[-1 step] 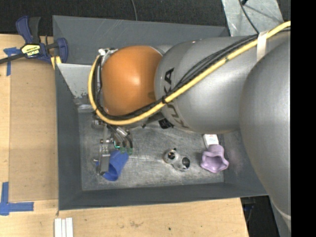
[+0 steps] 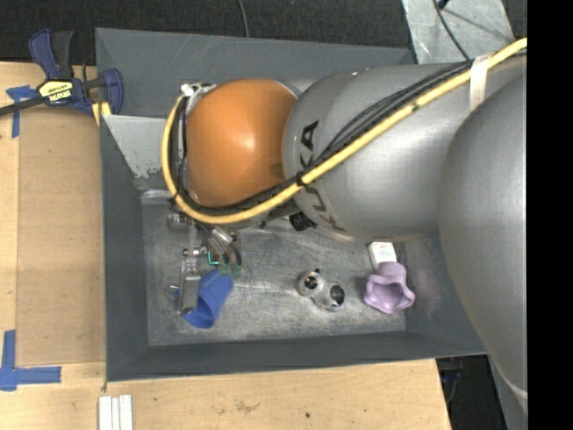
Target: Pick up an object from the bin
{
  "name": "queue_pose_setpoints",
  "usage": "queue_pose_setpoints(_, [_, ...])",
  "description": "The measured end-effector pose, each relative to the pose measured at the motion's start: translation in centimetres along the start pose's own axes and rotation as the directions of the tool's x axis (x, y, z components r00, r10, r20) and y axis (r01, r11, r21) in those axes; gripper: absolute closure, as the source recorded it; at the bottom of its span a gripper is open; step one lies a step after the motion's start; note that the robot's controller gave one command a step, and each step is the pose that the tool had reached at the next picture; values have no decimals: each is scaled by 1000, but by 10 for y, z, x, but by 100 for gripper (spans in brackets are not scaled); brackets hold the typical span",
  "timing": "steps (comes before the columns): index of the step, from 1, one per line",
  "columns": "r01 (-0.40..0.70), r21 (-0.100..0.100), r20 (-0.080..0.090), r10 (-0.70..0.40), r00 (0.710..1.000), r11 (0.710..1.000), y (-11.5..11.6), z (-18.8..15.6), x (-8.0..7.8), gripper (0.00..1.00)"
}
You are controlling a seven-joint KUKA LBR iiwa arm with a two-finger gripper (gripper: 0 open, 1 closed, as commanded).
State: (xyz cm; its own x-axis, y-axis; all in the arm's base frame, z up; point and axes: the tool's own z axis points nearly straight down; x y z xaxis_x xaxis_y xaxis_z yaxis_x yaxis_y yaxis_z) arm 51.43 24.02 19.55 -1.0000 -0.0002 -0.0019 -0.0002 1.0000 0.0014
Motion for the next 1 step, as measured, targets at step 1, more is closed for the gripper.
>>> queue_pose_setpoints(1, [62,-1,5,-62,998,998,-5,47,13,0])
